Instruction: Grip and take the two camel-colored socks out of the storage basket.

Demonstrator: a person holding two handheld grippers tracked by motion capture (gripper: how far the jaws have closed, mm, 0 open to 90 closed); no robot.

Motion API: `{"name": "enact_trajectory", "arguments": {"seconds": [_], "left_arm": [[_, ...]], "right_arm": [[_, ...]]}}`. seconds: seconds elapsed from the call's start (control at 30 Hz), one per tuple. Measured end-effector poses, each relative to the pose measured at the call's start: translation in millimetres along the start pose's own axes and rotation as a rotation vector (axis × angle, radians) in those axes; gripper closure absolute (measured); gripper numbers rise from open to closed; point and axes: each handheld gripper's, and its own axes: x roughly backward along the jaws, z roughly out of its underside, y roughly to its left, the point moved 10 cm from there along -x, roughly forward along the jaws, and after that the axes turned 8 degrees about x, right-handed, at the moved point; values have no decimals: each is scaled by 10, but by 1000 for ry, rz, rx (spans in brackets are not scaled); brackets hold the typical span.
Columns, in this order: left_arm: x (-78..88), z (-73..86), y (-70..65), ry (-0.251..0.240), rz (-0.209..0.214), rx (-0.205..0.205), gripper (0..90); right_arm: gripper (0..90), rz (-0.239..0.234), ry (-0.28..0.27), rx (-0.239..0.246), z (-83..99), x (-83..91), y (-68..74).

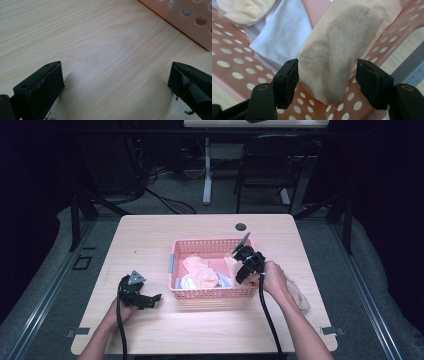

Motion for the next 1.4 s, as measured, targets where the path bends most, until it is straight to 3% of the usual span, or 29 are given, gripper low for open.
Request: {"name": "enact_trajectory", "arguments": {"seconds": [0.13, 0.4, 0.43, 0.5, 0.57, 0.6, 0.77, 0.8, 0.9, 1.4], "left_arm": [[0, 0, 0, 0, 0, -1, 0], [0, -1, 1, 0, 0, -1, 0], [-1, -2, 2, -1, -1, -3, 0], [0, 0, 0, 0, 1, -1, 0], [0, -1, 0, 0, 1, -2, 0], [-1, -2, 1, -1, 1, -3, 0], [0, 0, 0, 0, 0, 0, 0], [0, 0, 0, 0, 0, 0, 0], [0, 0, 0, 0, 0, -1, 0], [0, 0, 1, 0, 0, -1, 0]], "right_arm": [[432, 4, 7, -7, 10, -15, -3], [749, 41, 33, -27, 22, -97, -51], [778, 41, 21, -47, 18, -117, -47], [834, 42, 41, -32, 35, -102, -74], [851, 47, 14, -52, 18, -114, -72], [855, 38, 38, -42, 33, -91, -73], [858, 35, 48, -23, 28, -52, -56], [858, 30, 73, -10, 36, -15, -52], [857, 31, 78, 2, 19, 57, -47], [857, 59, 62, 49, -113, 512, -40]]}}
